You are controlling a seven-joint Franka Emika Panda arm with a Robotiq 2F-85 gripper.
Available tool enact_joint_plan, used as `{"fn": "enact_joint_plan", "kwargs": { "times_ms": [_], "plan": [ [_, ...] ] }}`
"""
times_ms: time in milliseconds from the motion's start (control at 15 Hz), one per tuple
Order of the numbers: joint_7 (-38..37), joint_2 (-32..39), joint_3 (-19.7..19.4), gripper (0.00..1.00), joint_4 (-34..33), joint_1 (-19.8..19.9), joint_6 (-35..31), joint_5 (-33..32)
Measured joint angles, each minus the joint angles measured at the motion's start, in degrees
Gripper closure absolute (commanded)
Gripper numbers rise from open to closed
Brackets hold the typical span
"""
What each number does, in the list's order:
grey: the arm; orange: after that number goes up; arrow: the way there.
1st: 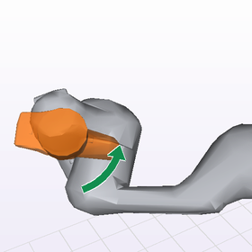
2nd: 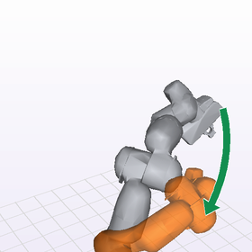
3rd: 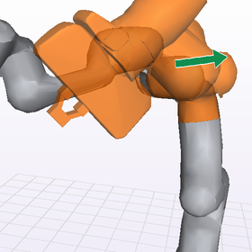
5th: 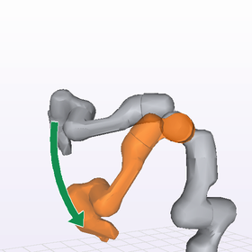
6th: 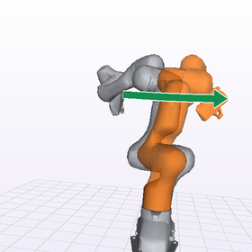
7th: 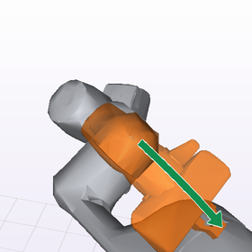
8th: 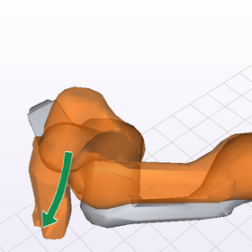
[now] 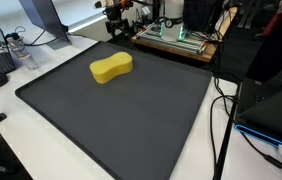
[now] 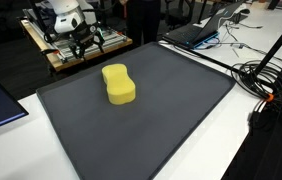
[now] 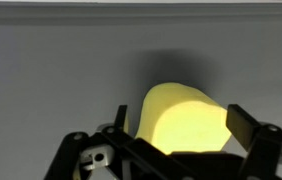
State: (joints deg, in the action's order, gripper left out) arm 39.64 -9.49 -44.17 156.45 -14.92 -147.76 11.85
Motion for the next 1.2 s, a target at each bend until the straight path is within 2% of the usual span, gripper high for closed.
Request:
{"fn": "enact_joint_plan", "kwargs": {
  "times_ms": [400, 467, 667, 867, 1200],
  "plan": [
    [2.76, 1.81, -2.73, 0.00, -6.75, -0.55, 7.70, 7.10],
    [3.35, 2.85, -1.92, 0.00, -8.29, 0.53, 8.87, 8.84],
    [6.10, 8.02, 3.72, 0.00, -13.47, 6.60, 11.77, 14.78],
    [8.58, 14.94, 11.01, 0.00, -19.90, 14.40, 14.65, 18.95],
    [9.16, 25.81, 23.06, 0.00, -31.68, 27.25, 15.78, 19.27]
  ]
}}
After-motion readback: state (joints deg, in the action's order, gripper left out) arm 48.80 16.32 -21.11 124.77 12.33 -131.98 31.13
